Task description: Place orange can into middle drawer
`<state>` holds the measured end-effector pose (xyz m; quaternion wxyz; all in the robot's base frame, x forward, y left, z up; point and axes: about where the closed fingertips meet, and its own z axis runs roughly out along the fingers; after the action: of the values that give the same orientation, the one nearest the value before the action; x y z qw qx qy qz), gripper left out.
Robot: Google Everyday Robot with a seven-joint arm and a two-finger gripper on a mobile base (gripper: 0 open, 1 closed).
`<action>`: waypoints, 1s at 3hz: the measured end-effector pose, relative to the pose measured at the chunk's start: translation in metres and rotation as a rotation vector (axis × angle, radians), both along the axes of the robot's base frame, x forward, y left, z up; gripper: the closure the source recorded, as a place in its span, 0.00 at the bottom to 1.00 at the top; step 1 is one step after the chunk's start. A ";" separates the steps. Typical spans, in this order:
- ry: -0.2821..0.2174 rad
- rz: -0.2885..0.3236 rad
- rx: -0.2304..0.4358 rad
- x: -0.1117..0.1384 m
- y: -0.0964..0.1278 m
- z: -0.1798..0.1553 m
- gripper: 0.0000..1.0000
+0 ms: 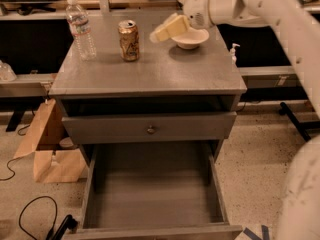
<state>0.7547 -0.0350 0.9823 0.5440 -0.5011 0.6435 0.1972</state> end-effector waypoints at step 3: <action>0.051 0.064 0.234 0.059 0.098 -0.057 0.00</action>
Offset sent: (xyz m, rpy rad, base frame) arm 0.0694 0.0837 -0.0497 0.1916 0.0235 0.0243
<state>0.8140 0.0631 0.9248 0.5759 -0.4491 0.6133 0.3009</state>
